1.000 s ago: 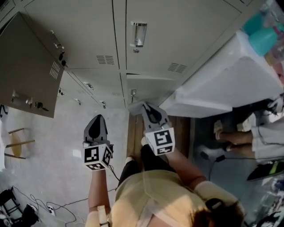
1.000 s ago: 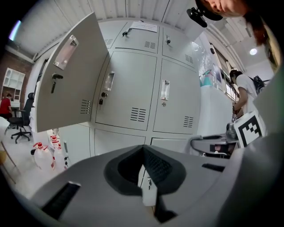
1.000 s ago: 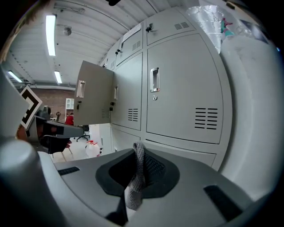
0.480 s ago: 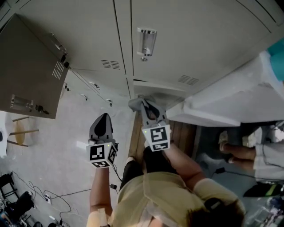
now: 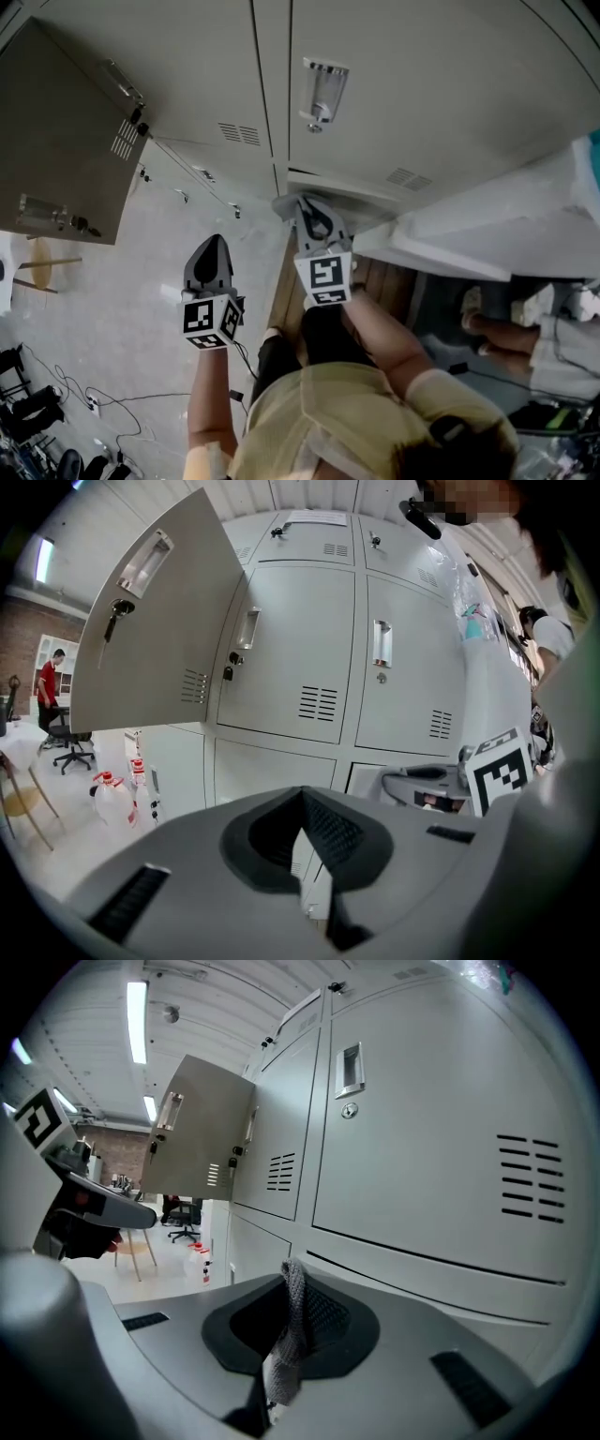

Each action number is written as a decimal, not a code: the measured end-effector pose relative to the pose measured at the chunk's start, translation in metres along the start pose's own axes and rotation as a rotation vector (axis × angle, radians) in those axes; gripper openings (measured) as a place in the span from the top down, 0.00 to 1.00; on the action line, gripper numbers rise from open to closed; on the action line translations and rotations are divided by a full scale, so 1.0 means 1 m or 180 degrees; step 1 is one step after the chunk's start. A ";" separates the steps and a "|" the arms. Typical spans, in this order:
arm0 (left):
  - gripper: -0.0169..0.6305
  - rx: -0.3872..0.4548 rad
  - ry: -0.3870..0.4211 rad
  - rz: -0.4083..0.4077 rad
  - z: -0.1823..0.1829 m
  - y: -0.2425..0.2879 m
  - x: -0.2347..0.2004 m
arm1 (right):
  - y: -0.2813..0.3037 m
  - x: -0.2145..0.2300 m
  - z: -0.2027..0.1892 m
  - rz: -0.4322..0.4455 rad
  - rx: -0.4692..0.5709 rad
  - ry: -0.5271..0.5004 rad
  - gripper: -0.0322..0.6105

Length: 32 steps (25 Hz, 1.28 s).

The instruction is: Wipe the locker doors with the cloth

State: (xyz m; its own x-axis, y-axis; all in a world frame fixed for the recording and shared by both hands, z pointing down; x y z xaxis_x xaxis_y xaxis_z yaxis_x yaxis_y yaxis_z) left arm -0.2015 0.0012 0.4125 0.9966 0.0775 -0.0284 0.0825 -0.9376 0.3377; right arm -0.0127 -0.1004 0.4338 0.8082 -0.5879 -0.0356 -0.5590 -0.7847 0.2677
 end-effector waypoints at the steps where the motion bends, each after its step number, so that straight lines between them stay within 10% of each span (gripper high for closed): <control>1: 1.00 -0.0004 -0.0016 0.0017 0.000 0.000 -0.001 | 0.003 -0.001 -0.001 0.0006 0.0013 -0.0052 0.92; 13: 1.00 -0.0059 -0.0051 0.0078 -0.003 0.002 -0.004 | 0.017 0.006 -0.004 -0.0032 0.0002 -0.0330 0.92; 32: 1.00 -0.0036 0.0109 -0.0512 0.010 0.045 0.035 | -0.032 0.067 -0.012 -0.0663 -0.0228 -0.0378 0.92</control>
State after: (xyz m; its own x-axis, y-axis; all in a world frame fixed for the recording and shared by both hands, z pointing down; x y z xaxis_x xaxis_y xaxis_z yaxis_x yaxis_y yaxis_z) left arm -0.1630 -0.0419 0.4177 0.9699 0.2380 -0.0508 0.2408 -0.9084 0.3418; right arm 0.0614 -0.1119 0.4348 0.8747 -0.4373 -0.2088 -0.3648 -0.8778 0.3104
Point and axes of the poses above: the fingertips, and each gripper's own axes: y forward along the fingers, x to its right, z out of its top, the point moved 7 cm from there along -y, backward along the fingers, and after that the axes turned 6 degrees about y, right-handed, at the moved point
